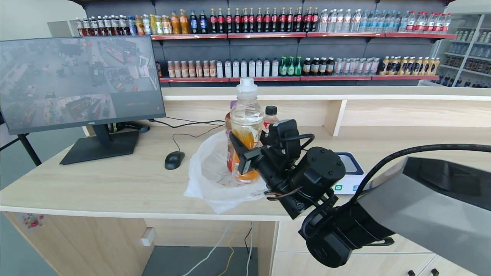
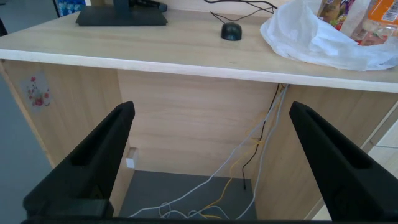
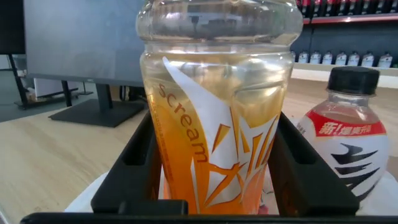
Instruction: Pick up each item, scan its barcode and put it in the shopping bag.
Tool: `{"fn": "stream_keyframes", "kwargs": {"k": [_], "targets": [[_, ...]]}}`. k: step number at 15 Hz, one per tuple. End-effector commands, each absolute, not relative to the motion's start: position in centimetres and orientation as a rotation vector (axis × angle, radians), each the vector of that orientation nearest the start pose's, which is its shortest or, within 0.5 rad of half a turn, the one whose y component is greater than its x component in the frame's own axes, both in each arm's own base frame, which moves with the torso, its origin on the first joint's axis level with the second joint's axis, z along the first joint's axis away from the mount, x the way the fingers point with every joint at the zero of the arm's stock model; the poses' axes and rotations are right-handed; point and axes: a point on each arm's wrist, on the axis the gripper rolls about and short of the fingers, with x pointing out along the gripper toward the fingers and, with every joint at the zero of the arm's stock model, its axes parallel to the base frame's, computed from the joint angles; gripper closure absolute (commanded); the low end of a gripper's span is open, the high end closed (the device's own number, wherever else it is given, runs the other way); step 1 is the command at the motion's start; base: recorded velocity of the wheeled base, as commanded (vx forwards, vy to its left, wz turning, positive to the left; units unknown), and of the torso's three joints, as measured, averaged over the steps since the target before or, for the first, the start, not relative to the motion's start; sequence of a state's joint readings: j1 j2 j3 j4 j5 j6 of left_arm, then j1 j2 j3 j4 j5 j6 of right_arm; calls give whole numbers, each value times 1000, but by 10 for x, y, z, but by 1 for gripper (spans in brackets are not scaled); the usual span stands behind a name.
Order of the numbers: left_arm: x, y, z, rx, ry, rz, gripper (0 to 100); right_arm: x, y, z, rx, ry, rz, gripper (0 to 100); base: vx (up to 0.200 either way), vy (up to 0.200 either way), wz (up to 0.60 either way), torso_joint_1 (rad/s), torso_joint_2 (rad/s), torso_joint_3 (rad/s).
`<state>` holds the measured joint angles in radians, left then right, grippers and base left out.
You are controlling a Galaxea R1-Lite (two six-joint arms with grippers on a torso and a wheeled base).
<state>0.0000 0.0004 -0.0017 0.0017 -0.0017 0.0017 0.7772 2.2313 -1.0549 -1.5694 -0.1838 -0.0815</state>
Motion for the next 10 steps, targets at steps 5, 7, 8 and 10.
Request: {"fn": "stream_keyframes", "kwargs": {"k": [5, 7, 8, 10], "targets": [[-23, 0, 76, 2, 0, -2, 0, 307, 308, 126, 110, -375, 594, 100, 0, 0, 0, 0, 0, 0], [-23, 0, 76, 2, 0, -2, 0, 309, 312, 122, 110, -375, 598, 100, 0, 0, 0, 0, 0, 0], [-23, 0, 76, 2, 0, -2, 0, 312, 312, 123, 111, -386, 594, 100, 0, 0, 0, 0, 0, 0], [-23, 0, 76, 2, 0, -2, 0, 319, 309, 126, 113, -402, 577, 100, 0, 0, 0, 0, 0, 0]]}}
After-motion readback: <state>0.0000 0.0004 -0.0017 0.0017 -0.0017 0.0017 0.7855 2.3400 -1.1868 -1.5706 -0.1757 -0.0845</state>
